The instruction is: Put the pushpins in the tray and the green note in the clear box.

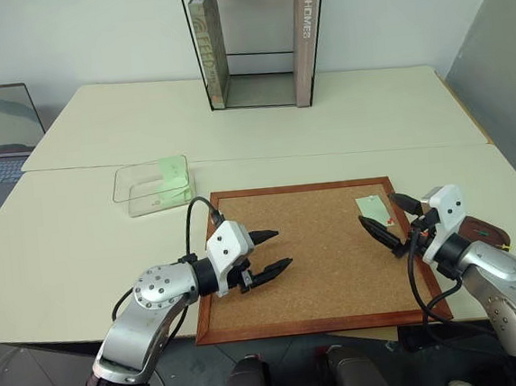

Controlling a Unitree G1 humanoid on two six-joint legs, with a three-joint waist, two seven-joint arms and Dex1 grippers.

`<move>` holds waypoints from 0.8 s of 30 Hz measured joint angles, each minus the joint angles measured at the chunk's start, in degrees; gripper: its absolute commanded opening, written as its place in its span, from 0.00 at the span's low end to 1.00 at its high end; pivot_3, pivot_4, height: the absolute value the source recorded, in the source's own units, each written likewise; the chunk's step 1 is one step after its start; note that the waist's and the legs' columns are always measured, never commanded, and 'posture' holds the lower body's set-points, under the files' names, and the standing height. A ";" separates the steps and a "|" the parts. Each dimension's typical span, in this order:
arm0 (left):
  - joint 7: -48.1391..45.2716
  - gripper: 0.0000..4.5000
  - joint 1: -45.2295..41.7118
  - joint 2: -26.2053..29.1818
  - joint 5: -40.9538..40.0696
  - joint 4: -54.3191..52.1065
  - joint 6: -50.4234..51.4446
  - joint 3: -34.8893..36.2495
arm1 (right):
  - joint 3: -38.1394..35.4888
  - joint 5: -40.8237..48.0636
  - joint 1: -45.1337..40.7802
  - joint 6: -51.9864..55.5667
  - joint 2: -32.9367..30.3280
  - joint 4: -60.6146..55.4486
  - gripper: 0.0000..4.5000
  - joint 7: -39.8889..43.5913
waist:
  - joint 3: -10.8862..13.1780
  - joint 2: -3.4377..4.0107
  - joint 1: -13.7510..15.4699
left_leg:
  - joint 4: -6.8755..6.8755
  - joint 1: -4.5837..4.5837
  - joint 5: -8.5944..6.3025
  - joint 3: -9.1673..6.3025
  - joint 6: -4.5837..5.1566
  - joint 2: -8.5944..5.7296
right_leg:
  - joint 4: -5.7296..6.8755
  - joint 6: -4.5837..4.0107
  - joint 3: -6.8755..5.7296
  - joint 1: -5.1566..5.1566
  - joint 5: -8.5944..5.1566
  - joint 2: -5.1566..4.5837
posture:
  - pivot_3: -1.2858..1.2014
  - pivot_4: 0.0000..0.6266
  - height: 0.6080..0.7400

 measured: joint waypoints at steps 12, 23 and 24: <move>-2.53 0.01 -7.19 -5.11 5.34 14.80 -4.11 -8.98 | -0.03 -0.54 -7.83 2.13 -3.07 9.95 1.00 2.13 | 0.00 0.00 -0.06 | 0.02 -0.02 0.00 0.02 0.00 -0.01 | 0.01 -0.02 0.02 0.00 0.03 0.03 | 0.52 0.24 1.00; -5.13 0.01 -9.91 -6.04 7.95 19.12 -4.81 -11.97 | 3.49 -4.84 -15.61 0.85 -1.76 20.17 1.00 3.00 | -0.03 0.04 -0.12 | 0.02 0.00 0.00 0.06 0.01 -0.01 | 0.03 -0.02 0.07 -0.01 0.04 0.03 | 0.52 0.24 1.00; -5.13 0.01 -9.82 -6.06 7.97 19.10 -4.85 -12.01 | 3.83 -5.45 -16.41 0.54 -1.72 21.15 1.00 3.00 | -0.03 0.05 -0.10 | 0.01 0.00 0.00 0.06 0.01 -0.02 | 0.02 -0.02 0.07 -0.01 0.04 0.03 | 0.52 0.24 1.00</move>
